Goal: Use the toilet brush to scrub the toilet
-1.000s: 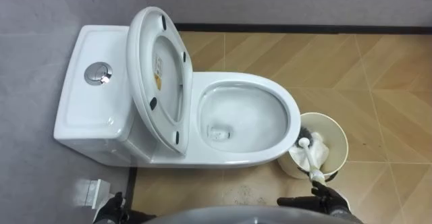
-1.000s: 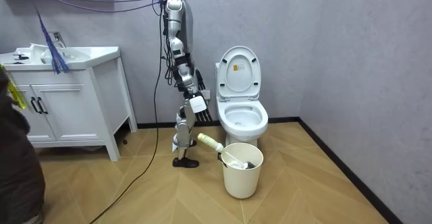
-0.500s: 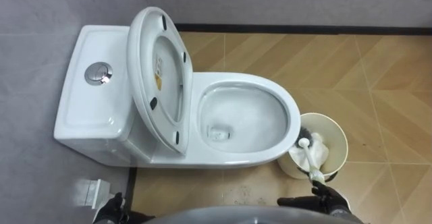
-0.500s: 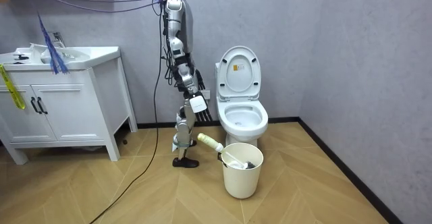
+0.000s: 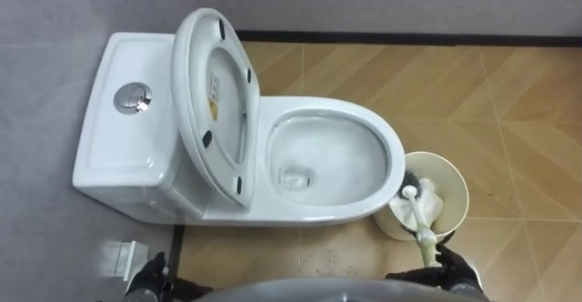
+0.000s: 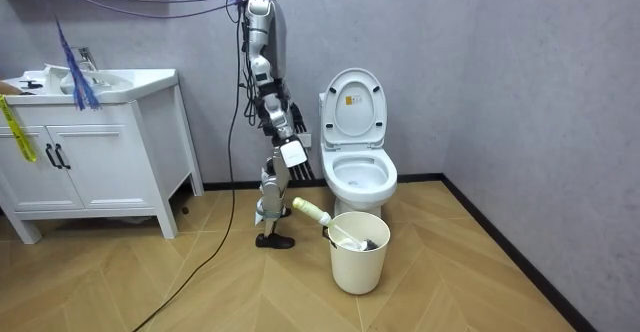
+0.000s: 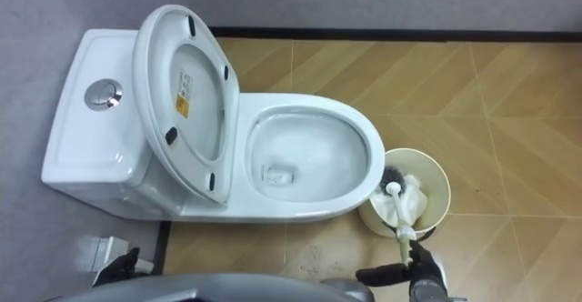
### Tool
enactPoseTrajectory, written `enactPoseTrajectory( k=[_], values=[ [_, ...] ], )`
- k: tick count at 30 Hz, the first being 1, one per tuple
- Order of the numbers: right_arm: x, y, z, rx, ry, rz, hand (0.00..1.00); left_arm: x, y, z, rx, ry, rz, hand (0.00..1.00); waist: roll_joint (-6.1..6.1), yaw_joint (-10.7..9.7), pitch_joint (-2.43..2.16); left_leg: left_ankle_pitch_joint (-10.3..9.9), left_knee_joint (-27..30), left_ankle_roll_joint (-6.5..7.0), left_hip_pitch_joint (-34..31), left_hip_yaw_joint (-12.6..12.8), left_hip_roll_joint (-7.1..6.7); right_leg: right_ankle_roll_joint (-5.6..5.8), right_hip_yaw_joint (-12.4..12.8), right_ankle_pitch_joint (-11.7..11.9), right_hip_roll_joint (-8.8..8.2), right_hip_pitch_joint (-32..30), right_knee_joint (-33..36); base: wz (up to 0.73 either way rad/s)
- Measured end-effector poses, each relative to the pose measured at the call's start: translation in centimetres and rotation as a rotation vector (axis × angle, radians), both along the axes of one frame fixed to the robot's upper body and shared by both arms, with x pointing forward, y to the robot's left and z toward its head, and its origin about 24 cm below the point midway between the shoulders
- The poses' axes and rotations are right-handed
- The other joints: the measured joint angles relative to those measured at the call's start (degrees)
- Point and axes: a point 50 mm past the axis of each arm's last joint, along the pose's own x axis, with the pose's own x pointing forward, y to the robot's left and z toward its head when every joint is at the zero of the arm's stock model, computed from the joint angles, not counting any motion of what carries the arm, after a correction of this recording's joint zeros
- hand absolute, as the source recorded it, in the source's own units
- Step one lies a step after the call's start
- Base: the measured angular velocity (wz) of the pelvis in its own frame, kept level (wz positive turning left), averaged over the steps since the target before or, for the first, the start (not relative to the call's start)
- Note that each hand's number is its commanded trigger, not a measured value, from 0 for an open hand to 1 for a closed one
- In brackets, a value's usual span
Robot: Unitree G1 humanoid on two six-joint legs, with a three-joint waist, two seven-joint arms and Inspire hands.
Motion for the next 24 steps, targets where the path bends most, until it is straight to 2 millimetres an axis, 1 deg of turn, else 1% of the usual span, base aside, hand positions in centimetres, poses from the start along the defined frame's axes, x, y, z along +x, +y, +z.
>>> enactPoseTrajectory(
  k=[2,3,5,7,8,10,11,13,15,16,18,19,20,21,22,23,24],
  values=[
    [0.8,-0.2,0.3,-0.054,-0.023,0.042,0.0,0.2,0.0,0.0,0.0,-0.006,0.0,0.0,0.2,0.1,-0.07,0.0,0.2,0.01,-0.7,0.0,0.0,0.0,0.0,0.0,-0.05,-1.0,0.5,0.0],
    [1.1,-0.2,0.4,-0.069,-0.03,0.055,0.0,0.2,0.0,0.0,0.0,-0.008,0.0,0.0,0.22,0.1,0.04,0.0,0.2,0.01,-0.8,0.0,0.0,-0.01,0.0,-0.1,-0.09,-1.3,0.9,-0.03],
    [1.9,-0.3,0.6,-0.121,-0.046,0.084,0.0,0.5,0.0,0.1,0.0,-0.019,-0.003,0.0,0.14,-0.1,0.06,0.0,0.4,0.02,-1.6,-0.1,-0.03,-0.02,-0.1,-0.2,-0.17,-2.0,1.1,0.02],
    [2.2,-0.4,0.8,-0.156,-0.056,0.086,0.0,0.6,0.0,0.1,-0.001,-0.027,-0.004,0.0,0.06,0.1,0.03,0.0,1.0,0.03,-2.2,-0.2,-0.1,0.01,-0.1,-0.2,-0.34,-2.3,1.3,0.02],
    [2.7,-0.5,1.0,-0.174,-0.073,0.082,0.0,0.8,0.0,0.1,-0.002,-0.033,-0.006,0.0,0.1,0.1,0.03,0.0,1.5,0.04,-3.0,-0.3,-0.12,0.02,-0.3,-0.2,-0.48,-3.2,1.9,0.0],
    [3.2,-0.7,1.1,-0.197,-0.09,0.074,0.0,1.2,-0.1,0.2,-0.003,-0.044,-0.008,0.0,0.23,-0.2,0.01,0.0,2.1,0.05,-4.5,-0.9,-0.18,0.03,-1.2,-0.2,-0.64,-4.1,2.1,0.17],
    [3.3,-0.7,1.2,-0.206,-0.092,0.06,0.0,1.6,-0.1,0.3,-0.009,-0.057,0.003,0.0,0.22,-0.5,0.01,0.0,2.2,0.07,-5.3,-1.7,-0.24,0.01,-2.0,-0.2,-0.79,-4.8,2.5,0.27],
    [3.5,-0.8,1.2,-0.211,-0.098,0.044,0.0,2.3,-0.2,0.4,-0.016,-0.076,-0.007,0.0,0.18,-0.5,0.02,0.0,3.0,0.08,-6.9,-2.1,-0.24,-0.08,-2.9,-0.3,-1.04,-6.1,3.2,0.21],
    [3.7,-0.8,1.2,-0.215,-0.092,0.034,0.0,2.7,-0.4,0.4,-0.024,-0.093,-0.009,0.0,0.22,-0.4,0.05,0.0,4.1,0.08,-8.8,-2.3,-0.21,-0.18,-3.2,-0.4,-1.19,-7.2,4.1,0.11],
    [3.8,-0.9,1.1,-0.214,-0.086,0.019,0.0,3.0,-0.5,0.4,-0.03,-0.103,-0.005,0.0,0.28,-0.4,0.05,0.0,4.8,0.09,-10.0,-2.8,-0.22,-0.26,-3.4,-0.5,-1.5,-8.3,4.8,0.11],
    [4.1,-1.0,1.1,-0.215,-0.084,0.0,0.0,3.9,-0.7,0.6,-0.037,-0.125,-0.01,0.0,0.41,-0.4,0.15,0.0,6.2,0.09,-12.4,-3.2,-0.2,-0.4,-3.3,-0.6,-1.66,-10.8,6.5,0.09],
    [4.3,-1.2,1.2,-0.225,-0.088,-0.007,0.0,4.4,-0.9,0.7,-0.044,-0.136,-0.02,0.0,0.7,-0.2,0.33,0.0,7.1,0.1,-14.0,-3.2,-0.2,-0.45,-3.4,-0.6,-1.73,-12.3,7.4,0.04],
    [4.5,-1.5,1.3,-0.24,-0.088,-0.013,0.0,5.0,-1.2,0.8,-0.05,-0.148,-0.03,0.0,1.01,-0.2,0.51,-0.1,8.3,0.36,-15.9,-3.2,-0.22,-0.54,-3.6,-0.7,-2.06,-14.1,8.4,0.05],
    [4.6,-1.6,1.4,-0.247,-0.085,-0.019,0.0,5.3,-1.3,0.8,-0.054,-0.155,-0.031,0.0,1.09,-0.2,0.56,-0.2,8.9,0.53,-16.8,-3.2,-0.25,-0.58,-3.6,-1.0,-2.38,-15.0,9.1,0.07],
    [5.0,-1.8,1.5,-0.261,-0.093,-0.027,0.0,5.7,-1.5,0.9,-0.062,-0.167,-0.034,0.0,1.18,-0.1,0.83,-0.5,10.4,0.97,-18.9,-3.2,-0.31,-0.6,-3.4,-1.7,-2.77,-17.3,11.3,0.09],
    [5.4,-1.9,1.6,-0.271,-0.099,-0.045,0.0,6.7,-1.6,1.1,-0.068,-0.196,-0.035,0.0,1.17,-0.1,1.03,-0.8,12.1,1.45,-21.3,-3.2,-0.34,-0.63,-3.2,-2.3,-3.02,-19.9,13.5,0.09],
    [5.5,-1.9,1.7,-0.274,-0.098,-0.053,0.0,7.0,-1.6,1.2,-0.069,-0.206,-0.038,0.0,1.07,-0.2,1.11,-0.9,13.0,1.54,-22.4,-3.2,-0.41,-0.64,-3.2,-2.6,-3.4,-21.1,14.5,0.1]
  ],
)
